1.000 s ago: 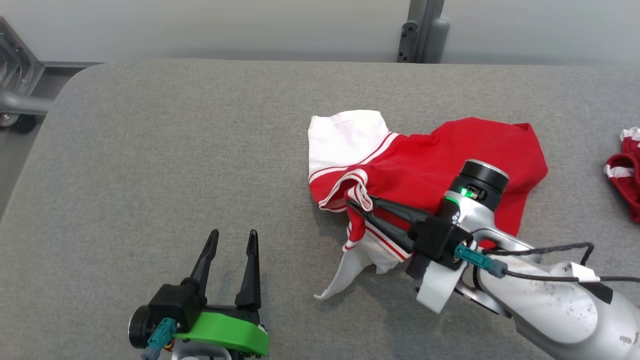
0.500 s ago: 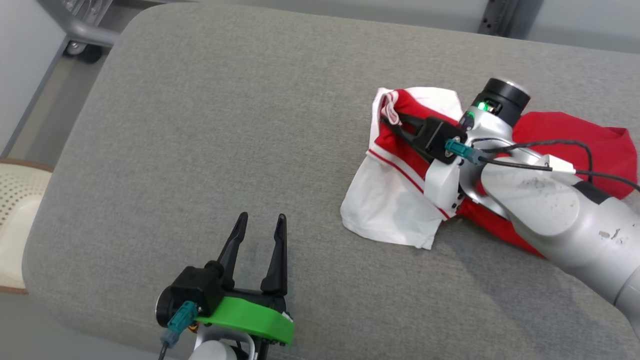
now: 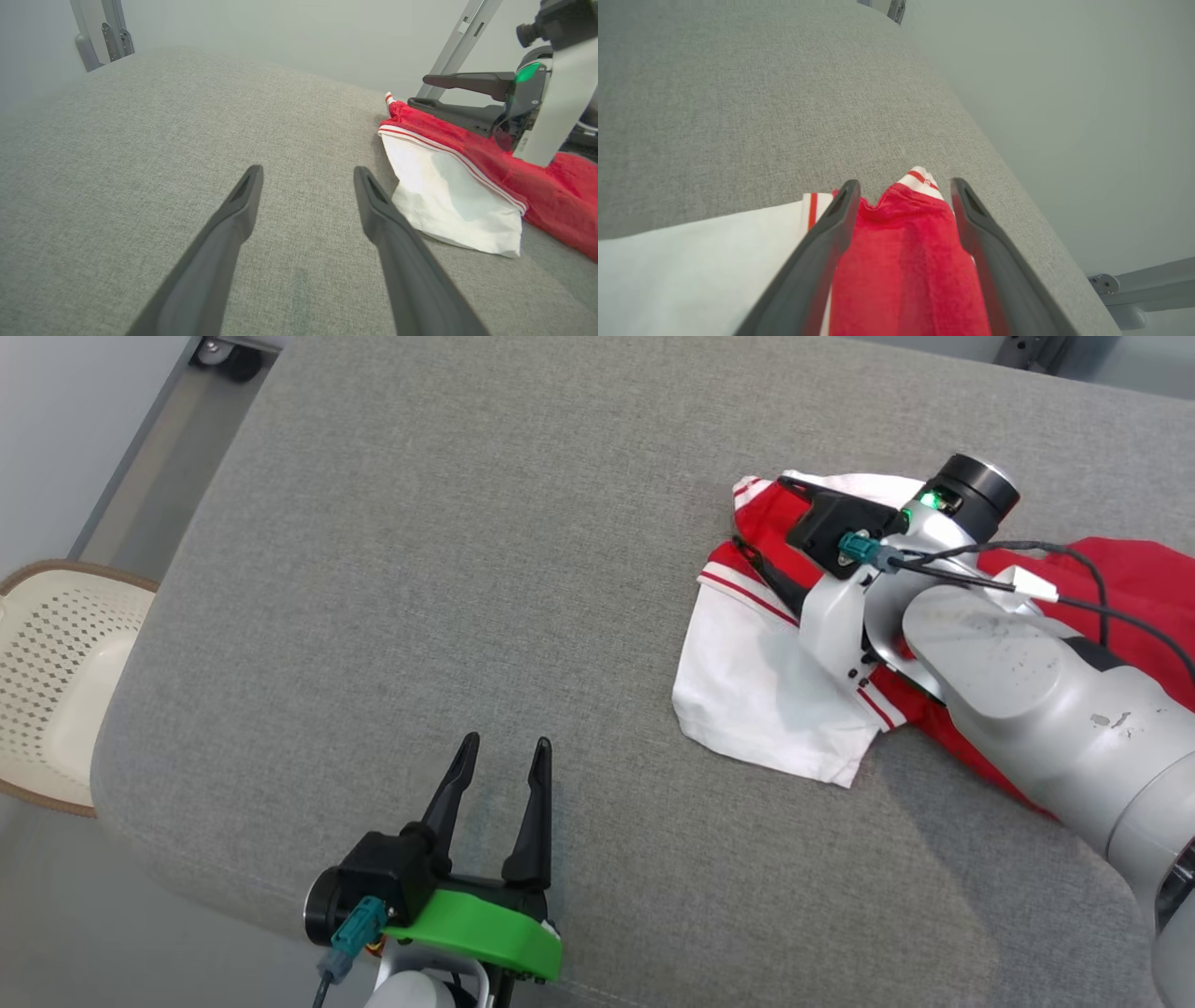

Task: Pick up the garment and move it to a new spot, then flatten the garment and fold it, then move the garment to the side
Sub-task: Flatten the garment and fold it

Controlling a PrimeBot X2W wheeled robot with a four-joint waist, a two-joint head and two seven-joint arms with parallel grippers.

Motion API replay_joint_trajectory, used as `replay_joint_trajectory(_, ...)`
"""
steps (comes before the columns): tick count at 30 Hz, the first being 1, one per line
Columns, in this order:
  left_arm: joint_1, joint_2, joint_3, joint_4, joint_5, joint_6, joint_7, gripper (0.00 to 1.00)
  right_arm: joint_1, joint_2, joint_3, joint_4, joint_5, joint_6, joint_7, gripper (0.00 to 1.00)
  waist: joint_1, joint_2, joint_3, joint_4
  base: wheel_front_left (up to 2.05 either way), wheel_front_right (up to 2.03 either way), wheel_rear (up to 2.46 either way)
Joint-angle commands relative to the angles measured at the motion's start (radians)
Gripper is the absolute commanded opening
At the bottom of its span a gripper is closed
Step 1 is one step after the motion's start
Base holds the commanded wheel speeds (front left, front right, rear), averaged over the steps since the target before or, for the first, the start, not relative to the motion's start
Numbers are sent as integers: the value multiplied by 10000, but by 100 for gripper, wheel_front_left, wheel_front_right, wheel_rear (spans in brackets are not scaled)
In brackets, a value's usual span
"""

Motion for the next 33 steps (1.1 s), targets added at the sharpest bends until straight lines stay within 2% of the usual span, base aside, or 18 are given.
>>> replay_joint_trajectory(1, -162, 8, 95, 36, 146, -37, -5, 100, -115, 20, -80, 68, 113, -18, -78, 100, -1, 0, -136, -402, 0, 0, 0)
replay_joint_trajectory(5, -177, 8, 226, 120, 344, -121, -7, 100, -287, -25, -661, -399, 54, -18, -70, 100, -1, 0, -277, -948, 0, 0, 0)
replay_joint_trajectory(10, -96, 12, 538, 275, 702, -229, -5, 100, 430, -293, -2070, -1505, -250, -17, -66, 100, -1, 0, -651, -1807, 0, 0, 0)
replay_joint_trajectory(20, 306, 12, 1103, 347, 1240, -502, -7, 100, 3650, -598, -6395, -2970, -1154, -17, -68, 100, -1, 0, -1496, -3125, 0, 0, 0)
replay_joint_trajectory(26, 567, 12, 1303, 339, 1338, -566, -5, 100, 6184, 16, -8855, -3568, -1605, -17, -69, 100, -1, 0, -1889, -3419, 0, 0, 0)
replay_joint_trajectory(33, 712, 12, 1439, 226, 1380, -604, -7, 100, 8289, 1057, -10518, -4076, -2234, -17, -68, 100, -1, 0, -2076, -3393, 0, 0, 0)
